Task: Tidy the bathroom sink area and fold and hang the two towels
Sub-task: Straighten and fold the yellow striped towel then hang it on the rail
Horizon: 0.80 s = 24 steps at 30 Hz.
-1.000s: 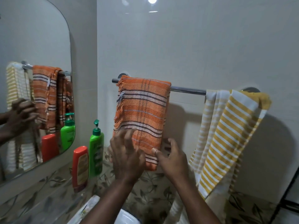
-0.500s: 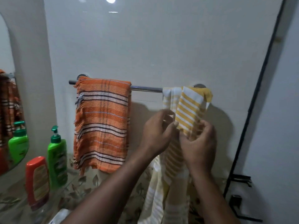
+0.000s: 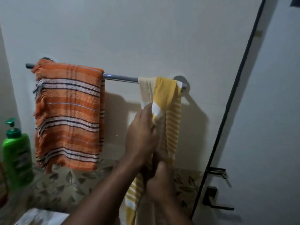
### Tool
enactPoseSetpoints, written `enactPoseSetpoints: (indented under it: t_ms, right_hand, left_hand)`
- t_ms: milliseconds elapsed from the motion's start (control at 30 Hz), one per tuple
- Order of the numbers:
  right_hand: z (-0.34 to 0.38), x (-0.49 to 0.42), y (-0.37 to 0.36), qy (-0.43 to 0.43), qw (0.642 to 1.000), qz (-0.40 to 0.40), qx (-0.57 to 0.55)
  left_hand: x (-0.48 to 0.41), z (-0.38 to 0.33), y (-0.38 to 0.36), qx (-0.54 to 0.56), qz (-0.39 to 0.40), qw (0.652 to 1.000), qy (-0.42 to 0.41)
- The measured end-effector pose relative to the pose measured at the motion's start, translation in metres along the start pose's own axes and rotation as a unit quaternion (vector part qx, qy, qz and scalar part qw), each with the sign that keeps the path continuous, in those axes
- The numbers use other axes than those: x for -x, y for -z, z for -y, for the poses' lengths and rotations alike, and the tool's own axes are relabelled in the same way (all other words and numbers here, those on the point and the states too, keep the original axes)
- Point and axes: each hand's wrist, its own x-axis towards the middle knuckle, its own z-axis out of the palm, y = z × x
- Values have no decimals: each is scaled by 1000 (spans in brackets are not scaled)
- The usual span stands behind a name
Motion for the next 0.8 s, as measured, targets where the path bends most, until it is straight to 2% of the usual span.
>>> enactPoseSetpoints:
  t_ms: [67, 133, 233, 367, 433, 500, 533, 567, 633, 700, 767, 800]
  right_hand:
    - [-9, -2, 7, 14, 994, -31, -100]
    - [-8, -15, 18, 19, 975, -86, -206]
    - [6, -44, 25, 26, 949, -16, -313]
    - [21, -77, 22, -1, 948, 35, -316]
    - [12, -84, 17, -10, 946, 52, -320]
    - [-11, -75, 9, -26, 948, 85, -305]
    - [-28, -62, 3, -28, 947, 117, -297]
    - [-45, -44, -1, -39, 946, 152, -284]
    - [-84, 1, -7, -94, 940, 214, -248]
    - [-113, 52, -3, -133, 924, 278, -228]
    - [-125, 98, 9, -96, 908, 347, -215]
    - [-125, 119, 16, -65, 897, 383, -212]
  left_hand:
    - [7, 16, 10, -1, 4, 1000, -13]
    - [19, 30, 20, -53, -10, 997, -59]
    - [63, 41, 19, -166, 24, 981, -100]
    - [129, 57, 5, -227, 156, 961, -27]
    - [152, 62, 4, -229, 240, 942, 41]
    - [174, 62, 6, -245, 282, 917, 139]
    - [186, 57, 9, -239, 269, 911, 203]
    - [198, 51, 12, -206, 224, 915, 265]
    - [227, 33, 21, -104, 81, 926, 353]
    - [253, 15, 26, 8, -30, 915, 402]
    - [266, -4, 25, 60, -39, 908, 412]
    - [271, -13, 25, 36, -17, 911, 410]
